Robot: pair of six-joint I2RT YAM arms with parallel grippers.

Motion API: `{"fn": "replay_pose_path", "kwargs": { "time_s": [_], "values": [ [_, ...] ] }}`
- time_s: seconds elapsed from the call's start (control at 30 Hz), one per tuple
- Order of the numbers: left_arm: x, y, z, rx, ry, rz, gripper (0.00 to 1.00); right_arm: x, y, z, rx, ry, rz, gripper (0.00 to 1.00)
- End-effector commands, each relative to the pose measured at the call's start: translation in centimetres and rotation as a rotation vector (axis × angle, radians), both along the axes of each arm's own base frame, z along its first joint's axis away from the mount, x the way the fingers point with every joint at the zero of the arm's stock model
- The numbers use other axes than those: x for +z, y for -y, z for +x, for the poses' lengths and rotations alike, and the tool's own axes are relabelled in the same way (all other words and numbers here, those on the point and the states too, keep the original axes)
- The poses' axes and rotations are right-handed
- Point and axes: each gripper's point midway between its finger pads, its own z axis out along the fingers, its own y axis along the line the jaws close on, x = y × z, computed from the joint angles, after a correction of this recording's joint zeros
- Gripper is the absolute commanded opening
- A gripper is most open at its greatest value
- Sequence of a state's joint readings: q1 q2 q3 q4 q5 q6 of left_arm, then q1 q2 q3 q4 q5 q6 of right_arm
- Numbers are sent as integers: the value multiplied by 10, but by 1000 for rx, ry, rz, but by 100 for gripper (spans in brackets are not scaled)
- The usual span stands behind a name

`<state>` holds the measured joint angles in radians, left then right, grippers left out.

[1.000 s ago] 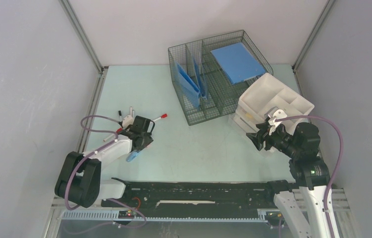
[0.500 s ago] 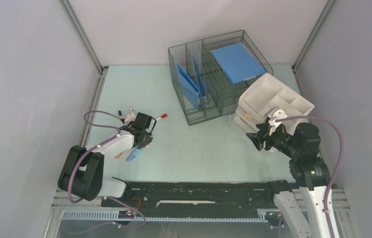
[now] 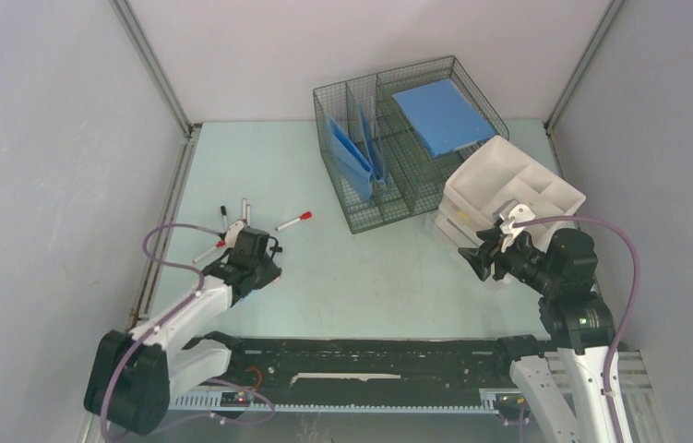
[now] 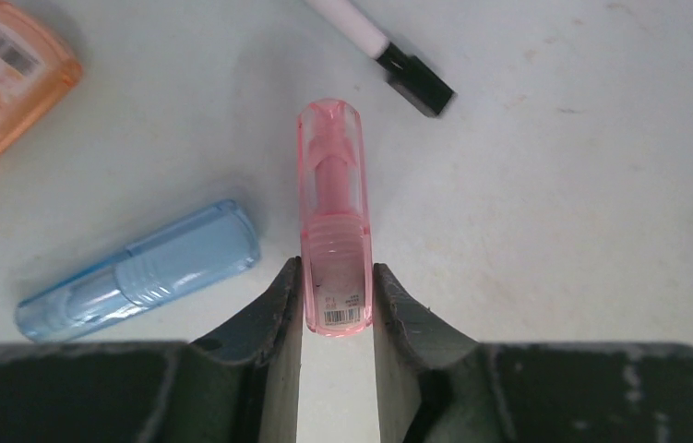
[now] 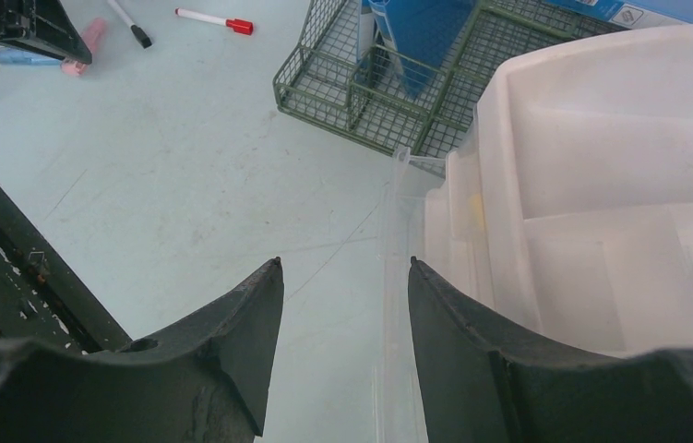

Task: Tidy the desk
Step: Pick up the stationery from the center of the board.

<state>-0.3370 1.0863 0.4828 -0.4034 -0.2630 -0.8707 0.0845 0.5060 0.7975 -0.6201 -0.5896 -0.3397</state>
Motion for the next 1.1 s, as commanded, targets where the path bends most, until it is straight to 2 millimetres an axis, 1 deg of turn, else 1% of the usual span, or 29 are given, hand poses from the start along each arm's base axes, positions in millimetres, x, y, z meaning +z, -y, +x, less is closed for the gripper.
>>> {"fn": "replay_pose_path", "kwargs": {
  "time_s": [0.0,0.1,0.17,0.27,0.3,0.4,0.43,0.57,0.7,0.83,0.97,1.07],
  "values": [
    [28,28,7,-111,149,-153,0,5,-2,-3,24,22,-2,60],
    [47,49,7,-198,257,-259,0,5,-5,-5,40,19,4,60],
    [62,67,4,-273,333,-341,0,6,-7,-7,56,18,11,60],
    [91,96,-2,-394,479,-440,0,6,-13,-11,94,11,25,60],
    [104,107,-5,-444,542,-472,0,6,-15,-13,109,7,31,60],
    [141,139,-19,-588,733,-569,0,6,-22,-19,159,-11,52,60],
    [155,152,-28,-643,793,-595,0,5,-25,-21,178,-18,59,60],
    [190,183,-50,-762,933,-601,2,5,-35,-30,251,-49,93,62],
    [209,216,-63,-838,1004,-590,2,6,-45,-41,329,-83,134,63],
    [218,257,-68,-897,1007,-541,1,9,-54,-52,397,-130,185,66],
    [225,294,-73,-938,1014,-528,0,14,-60,-52,401,-182,269,67],
    [231,315,-77,-958,1031,-517,0,18,-63,-49,372,-217,328,67]
  ]
}}
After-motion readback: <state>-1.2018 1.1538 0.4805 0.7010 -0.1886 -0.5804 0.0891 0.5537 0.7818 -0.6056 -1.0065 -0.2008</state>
